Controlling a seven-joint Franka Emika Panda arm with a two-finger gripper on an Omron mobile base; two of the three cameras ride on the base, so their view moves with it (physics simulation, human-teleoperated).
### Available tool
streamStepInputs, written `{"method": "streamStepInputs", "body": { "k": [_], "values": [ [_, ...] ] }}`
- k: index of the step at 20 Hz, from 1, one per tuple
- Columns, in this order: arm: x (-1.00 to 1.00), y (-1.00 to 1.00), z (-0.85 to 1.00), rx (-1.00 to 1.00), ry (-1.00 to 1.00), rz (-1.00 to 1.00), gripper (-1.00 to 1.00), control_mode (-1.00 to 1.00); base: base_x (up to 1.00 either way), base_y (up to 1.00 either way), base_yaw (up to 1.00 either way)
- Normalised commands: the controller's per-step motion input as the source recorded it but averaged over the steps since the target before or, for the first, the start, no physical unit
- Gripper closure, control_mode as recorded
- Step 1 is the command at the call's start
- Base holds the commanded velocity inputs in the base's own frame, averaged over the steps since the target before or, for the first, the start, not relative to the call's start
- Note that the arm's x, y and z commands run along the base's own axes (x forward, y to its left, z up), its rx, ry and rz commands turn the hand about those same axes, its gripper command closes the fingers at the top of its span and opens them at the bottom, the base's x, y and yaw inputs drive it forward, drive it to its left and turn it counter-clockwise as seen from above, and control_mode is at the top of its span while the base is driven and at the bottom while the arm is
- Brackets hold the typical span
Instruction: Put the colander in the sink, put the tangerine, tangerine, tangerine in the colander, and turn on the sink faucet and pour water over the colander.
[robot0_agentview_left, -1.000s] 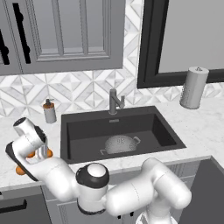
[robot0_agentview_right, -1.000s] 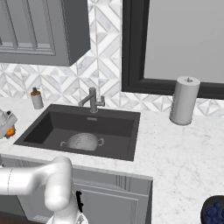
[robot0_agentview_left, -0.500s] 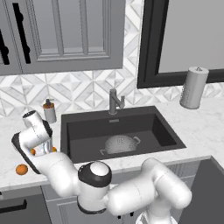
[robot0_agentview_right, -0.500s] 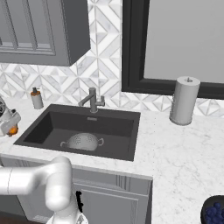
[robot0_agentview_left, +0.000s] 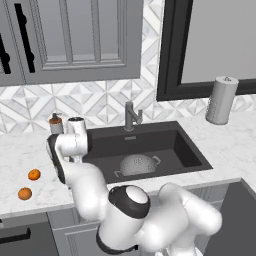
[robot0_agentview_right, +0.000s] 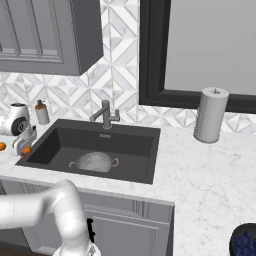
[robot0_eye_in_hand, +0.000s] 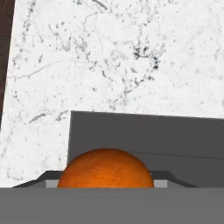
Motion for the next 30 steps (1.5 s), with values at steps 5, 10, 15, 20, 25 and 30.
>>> {"method": "streamStepInputs", "body": {
  "k": [5, 10, 15, 20, 25, 30],
  "values": [
    [-0.58, -0.60, 0.20, 0.23, 0.00, 0.00, 1.00, -1.00, 0.00, 0.00, 0.00],
    [-0.23, -0.61, 0.23, 0.12, 0.00, -0.01, 1.00, -1.00, 0.00, 0.00, 0.00],
    [-0.11, -0.71, 0.55, 0.04, 0.00, -0.07, 1.00, -1.00, 0.00, 0.00, 0.00],
    [0.00, -0.67, 0.94, 0.05, 0.00, -0.17, 1.00, -1.00, 0.00, 0.00, 0.00],
    [-0.01, -0.75, 1.00, 0.04, 0.00, -0.23, 1.00, -1.00, 0.00, 0.00, 0.00],
    [-0.29, -0.95, 0.85, 0.01, -0.04, -0.23, 1.00, -1.00, 0.00, 0.00, 0.00]
  ]
}}
